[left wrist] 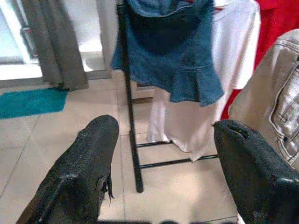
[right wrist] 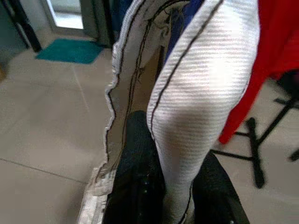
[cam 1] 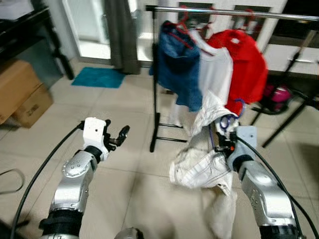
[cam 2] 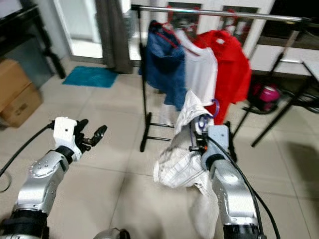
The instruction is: Hang hanger
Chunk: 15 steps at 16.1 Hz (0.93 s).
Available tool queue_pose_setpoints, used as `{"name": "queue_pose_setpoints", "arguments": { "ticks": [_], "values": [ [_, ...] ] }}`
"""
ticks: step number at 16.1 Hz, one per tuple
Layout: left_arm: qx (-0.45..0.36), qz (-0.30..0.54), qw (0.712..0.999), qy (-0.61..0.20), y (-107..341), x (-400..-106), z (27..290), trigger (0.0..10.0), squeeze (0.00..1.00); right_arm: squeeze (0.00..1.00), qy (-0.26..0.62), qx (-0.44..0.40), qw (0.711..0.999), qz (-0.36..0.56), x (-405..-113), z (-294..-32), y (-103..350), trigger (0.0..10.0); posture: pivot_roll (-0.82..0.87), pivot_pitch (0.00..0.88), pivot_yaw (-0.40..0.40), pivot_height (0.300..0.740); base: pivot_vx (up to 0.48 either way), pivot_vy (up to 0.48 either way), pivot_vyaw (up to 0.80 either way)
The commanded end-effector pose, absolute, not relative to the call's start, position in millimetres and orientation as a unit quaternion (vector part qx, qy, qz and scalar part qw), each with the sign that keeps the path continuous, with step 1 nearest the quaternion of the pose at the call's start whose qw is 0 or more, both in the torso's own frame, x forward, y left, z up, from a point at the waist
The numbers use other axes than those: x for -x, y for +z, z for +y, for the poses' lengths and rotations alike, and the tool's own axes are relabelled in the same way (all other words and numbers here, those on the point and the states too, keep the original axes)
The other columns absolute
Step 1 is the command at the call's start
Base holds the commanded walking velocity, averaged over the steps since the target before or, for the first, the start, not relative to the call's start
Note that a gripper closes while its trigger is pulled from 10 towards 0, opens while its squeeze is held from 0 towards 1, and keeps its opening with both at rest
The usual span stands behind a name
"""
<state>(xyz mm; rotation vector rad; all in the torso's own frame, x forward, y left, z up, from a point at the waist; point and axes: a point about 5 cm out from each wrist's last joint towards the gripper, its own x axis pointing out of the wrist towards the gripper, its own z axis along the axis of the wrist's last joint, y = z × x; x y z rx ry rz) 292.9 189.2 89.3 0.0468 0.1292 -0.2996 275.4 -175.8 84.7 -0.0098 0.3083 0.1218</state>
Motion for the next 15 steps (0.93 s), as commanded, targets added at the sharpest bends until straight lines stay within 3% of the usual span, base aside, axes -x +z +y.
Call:
{"name": "queue_pose_setpoints", "arguments": {
  "ticks": [1, 5, 7, 11, 15],
  "values": [
    [-0.027, 0.066, 0.986, -0.150, 90, -292, 187, 10.0, 0.00, 0.00, 0.104, 0.018, 0.993, 0.053, -286, -170, 121, 10.0, -0.04, 0.000, 0.014, 0.740, 0.000, -0.322, 0.00],
    [-0.032, 0.063, 0.986, -0.152, 98, -290, 183, 10.0, 0.00, 0.00, 0.030, 0.017, 0.999, -0.001, -292, -173, 136, 10.0, -0.03, 0.000, 0.014, 0.740, 0.000, -0.321, 0.00],
    [-0.038, 0.062, 0.984, -0.164, 101, -291, 178, 10.0, 0.00, 0.00, 0.041, -0.023, 0.998, 0.031, -291, -173, 130, 10.0, -0.03, 0.000, 0.012, 0.740, 0.000, -0.321, 0.00],
    [-0.033, 0.056, 0.984, -0.166, 107, -291, 176, 10.0, 0.00, 0.00, 0.055, -0.014, 0.997, 0.044, -287, -172, 123, 10.0, -0.03, 0.000, 0.018, 0.740, 0.000, -0.309, 0.00],
    [-0.010, 0.031, 0.986, -0.161, 120, -293, 169, 10.0, 0.00, 0.00, 0.048, -0.020, 0.997, 0.055, -288, -170, 122, 10.0, -0.04, 0.000, 0.009, 0.740, 0.000, 0.000, 0.00]
  ]
}}
